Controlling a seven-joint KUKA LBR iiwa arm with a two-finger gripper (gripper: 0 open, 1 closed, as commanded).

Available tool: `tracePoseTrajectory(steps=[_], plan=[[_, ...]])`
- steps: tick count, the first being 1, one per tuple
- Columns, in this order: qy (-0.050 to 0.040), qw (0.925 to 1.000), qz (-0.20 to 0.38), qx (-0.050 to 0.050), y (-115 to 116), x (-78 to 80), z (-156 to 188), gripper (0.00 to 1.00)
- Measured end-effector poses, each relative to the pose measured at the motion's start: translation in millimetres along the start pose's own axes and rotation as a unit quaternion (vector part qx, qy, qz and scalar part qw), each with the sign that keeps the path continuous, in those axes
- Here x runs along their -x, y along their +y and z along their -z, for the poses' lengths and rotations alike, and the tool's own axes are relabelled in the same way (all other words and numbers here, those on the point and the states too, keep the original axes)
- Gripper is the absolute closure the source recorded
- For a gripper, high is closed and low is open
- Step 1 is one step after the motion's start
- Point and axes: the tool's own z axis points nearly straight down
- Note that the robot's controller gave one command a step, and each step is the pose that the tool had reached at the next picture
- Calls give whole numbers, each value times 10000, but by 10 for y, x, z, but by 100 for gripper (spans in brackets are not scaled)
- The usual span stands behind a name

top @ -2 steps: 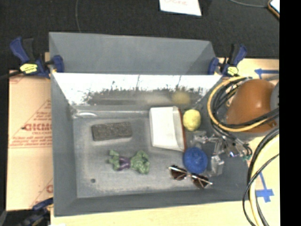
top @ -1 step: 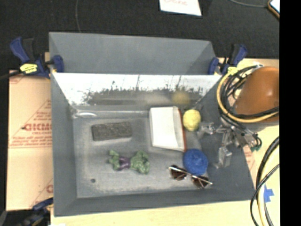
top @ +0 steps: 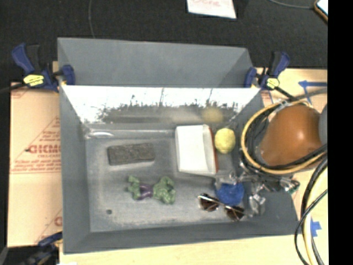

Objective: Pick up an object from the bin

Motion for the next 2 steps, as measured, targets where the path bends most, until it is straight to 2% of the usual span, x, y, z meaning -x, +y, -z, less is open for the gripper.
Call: tracePoseTrajectory(steps=[1,2], plan=[[-66,9992,402,-20,-310,168,-290,0],[-26,9614,2750,-49,71,71,-292,100]])
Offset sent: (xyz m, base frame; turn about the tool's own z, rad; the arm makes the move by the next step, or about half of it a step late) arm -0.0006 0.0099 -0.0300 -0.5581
